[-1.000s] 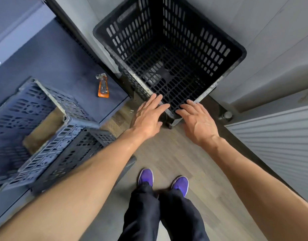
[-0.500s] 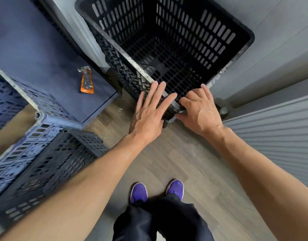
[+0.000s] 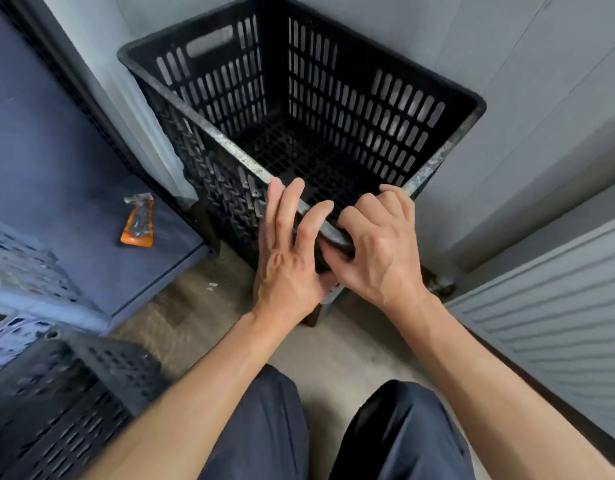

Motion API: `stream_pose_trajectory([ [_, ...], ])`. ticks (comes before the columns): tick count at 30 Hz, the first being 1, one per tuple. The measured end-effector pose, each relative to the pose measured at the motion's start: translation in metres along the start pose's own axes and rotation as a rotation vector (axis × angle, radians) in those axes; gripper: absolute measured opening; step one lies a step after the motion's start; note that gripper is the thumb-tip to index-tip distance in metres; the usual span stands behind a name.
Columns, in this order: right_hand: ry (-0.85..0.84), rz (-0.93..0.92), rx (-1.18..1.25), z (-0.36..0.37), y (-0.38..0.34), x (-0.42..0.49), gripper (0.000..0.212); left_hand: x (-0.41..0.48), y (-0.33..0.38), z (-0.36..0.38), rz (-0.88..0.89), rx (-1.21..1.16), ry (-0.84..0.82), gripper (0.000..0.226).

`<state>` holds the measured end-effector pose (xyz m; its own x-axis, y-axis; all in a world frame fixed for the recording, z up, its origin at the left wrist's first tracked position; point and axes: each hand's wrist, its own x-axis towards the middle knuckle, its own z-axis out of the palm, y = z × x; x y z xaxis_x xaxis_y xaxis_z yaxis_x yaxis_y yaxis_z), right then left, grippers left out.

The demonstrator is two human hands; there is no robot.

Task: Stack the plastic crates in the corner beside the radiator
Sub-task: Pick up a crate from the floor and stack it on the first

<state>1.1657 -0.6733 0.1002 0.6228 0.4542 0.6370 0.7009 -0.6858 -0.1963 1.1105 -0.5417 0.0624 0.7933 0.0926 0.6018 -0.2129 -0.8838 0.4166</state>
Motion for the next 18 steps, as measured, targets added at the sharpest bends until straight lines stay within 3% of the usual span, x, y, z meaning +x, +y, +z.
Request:
stream_pose_trajectory([
  [6, 0.116, -0.051, 0.016, 0.010, 0.004, -0.008, 0.028, -0.004, -0.005, 0.018, 0.067, -0.012, 0.126, 0.080],
  [15, -0.025, -0.029, -0.013, -0.006, -0.002, -0.008, 0.024, -0.014, 0.008, -0.012, -0.016, -0.025, -0.054, 0.101],
  [18, -0.050, -0.041, -0.013, -0.006, -0.001, -0.009, 0.028, -0.055, 0.006, 0.003, -0.198, -0.121, 0.004, 0.106],
])
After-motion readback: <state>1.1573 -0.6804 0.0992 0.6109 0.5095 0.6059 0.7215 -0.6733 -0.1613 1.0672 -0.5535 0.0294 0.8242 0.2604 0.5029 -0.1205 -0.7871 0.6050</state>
